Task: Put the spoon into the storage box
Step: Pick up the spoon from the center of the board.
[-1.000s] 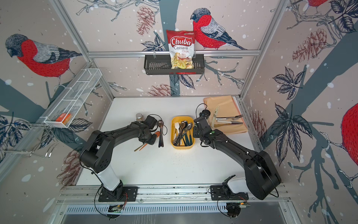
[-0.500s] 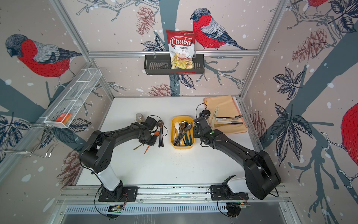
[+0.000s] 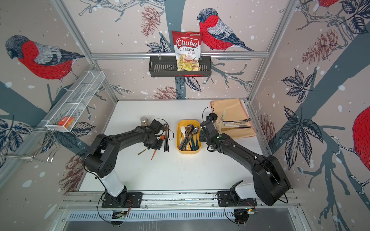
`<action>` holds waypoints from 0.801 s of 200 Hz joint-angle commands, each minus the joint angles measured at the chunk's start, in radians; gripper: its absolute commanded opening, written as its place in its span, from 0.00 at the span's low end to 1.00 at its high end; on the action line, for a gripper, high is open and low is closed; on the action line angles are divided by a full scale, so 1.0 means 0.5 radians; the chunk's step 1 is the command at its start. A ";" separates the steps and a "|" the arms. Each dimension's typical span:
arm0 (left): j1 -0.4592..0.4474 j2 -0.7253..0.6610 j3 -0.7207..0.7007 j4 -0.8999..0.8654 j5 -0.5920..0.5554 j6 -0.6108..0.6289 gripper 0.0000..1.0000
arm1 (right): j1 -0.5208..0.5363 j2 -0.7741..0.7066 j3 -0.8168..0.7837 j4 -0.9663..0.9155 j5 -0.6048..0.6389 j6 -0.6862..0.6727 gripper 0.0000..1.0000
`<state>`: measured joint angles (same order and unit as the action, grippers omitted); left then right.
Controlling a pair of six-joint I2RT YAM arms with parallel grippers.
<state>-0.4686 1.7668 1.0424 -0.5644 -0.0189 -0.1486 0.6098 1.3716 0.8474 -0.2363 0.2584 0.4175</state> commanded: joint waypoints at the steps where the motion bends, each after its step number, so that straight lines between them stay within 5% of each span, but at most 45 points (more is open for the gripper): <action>1: -0.001 0.021 -0.014 -0.009 0.004 0.027 0.06 | 0.004 0.003 0.012 0.045 0.032 -0.016 0.45; 98: -0.001 -0.221 0.212 -0.089 0.153 -0.038 0.03 | -0.025 0.005 0.040 0.034 0.035 -0.022 0.45; 160: -0.038 -0.315 0.398 0.120 0.454 -0.363 0.03 | -0.063 -0.006 0.051 0.026 0.035 -0.018 0.45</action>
<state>-0.4740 1.6188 1.2175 -0.5659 0.1249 -0.2359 0.5858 1.3735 0.8665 -0.2371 0.2623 0.4168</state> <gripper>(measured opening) 0.105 0.451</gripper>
